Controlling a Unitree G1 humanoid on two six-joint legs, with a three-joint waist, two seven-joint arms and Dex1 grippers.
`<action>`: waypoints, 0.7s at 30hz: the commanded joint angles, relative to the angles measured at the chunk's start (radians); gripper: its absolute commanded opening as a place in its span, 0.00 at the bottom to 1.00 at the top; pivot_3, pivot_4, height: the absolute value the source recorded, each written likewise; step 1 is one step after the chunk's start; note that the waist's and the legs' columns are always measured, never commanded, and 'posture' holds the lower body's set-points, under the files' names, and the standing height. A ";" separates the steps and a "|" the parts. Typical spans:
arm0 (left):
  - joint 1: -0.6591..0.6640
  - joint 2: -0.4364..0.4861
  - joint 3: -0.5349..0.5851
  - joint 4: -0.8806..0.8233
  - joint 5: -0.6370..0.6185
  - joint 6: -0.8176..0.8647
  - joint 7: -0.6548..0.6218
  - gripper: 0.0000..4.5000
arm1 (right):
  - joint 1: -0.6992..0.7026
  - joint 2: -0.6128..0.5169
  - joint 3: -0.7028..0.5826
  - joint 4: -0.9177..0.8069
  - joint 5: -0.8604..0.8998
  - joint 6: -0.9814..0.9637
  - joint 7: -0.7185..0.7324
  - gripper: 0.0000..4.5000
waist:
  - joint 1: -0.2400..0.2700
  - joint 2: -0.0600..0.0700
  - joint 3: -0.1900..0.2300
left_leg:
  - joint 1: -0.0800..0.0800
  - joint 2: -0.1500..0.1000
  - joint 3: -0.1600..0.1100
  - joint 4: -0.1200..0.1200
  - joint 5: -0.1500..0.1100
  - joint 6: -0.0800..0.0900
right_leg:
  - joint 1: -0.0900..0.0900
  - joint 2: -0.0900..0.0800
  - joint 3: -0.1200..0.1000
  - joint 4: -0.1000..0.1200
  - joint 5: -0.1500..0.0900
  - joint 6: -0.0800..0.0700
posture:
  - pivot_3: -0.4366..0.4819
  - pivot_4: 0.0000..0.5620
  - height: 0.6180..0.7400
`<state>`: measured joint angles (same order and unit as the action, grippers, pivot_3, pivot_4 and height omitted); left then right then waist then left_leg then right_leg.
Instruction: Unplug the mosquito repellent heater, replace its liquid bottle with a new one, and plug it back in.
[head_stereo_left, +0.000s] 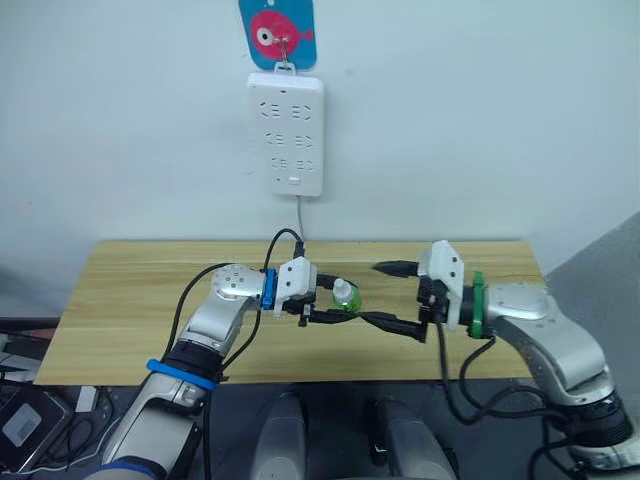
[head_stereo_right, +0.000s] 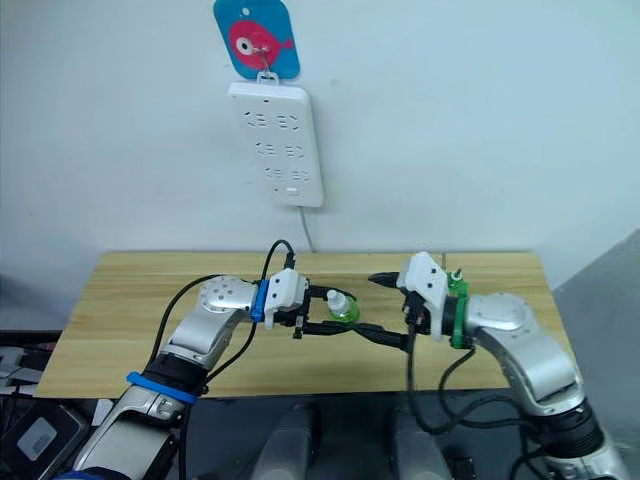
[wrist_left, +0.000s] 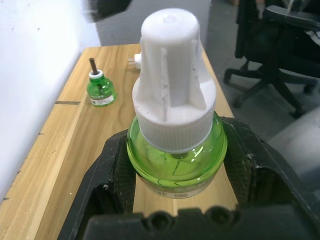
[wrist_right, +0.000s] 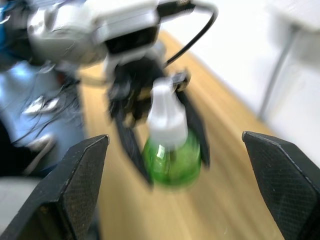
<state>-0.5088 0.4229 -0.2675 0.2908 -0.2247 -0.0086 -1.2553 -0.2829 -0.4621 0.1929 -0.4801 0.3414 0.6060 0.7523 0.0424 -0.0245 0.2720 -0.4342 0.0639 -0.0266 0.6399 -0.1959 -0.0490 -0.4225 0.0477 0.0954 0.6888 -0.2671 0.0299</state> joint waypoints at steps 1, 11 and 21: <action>0.005 -0.001 0.010 -0.052 -0.003 0.010 0.012 0.51 | -0.024 0.078 0.062 -0.009 -0.067 -0.005 -0.120 0.99 | -0.002 0.000 0.000 | 0.000 0.000 0.000 0.000 0.000 0.000 | 0.000 0.000 0.000 0.000 0.000 0.000 | 0.68 0.43 1.00; -0.020 -0.013 0.005 -0.040 0.005 0.018 0.003 0.51 | -0.071 0.109 0.088 0.120 -0.151 -0.081 -0.153 0.99 | -0.003 0.000 0.000 | -0.001 -0.001 0.001 0.000 0.000 0.000 | 0.000 -0.001 0.000 -0.002 0.000 0.000 | 0.68 0.41 1.00; -0.014 0.001 0.017 -0.040 -0.005 0.019 -0.003 0.51 | 0.055 -0.077 -0.081 -0.061 -0.017 -0.018 -0.043 0.99 | -0.005 0.000 0.000 | -0.001 -0.001 0.000 -0.001 0.000 0.000 | 0.000 -0.001 0.000 -0.003 0.000 0.000 | 0.66 0.39 1.00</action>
<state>-0.5243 0.4178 -0.2683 0.2808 -0.2158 0.0184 -1.2522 -0.2432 -0.5036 0.1811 -0.4601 0.2788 0.5726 0.6796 0.0374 -0.0245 0.2719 -0.4349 0.0632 -0.0263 0.6391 -0.1960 -0.0490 -0.4220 0.0471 0.0951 0.6862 -0.2669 0.0302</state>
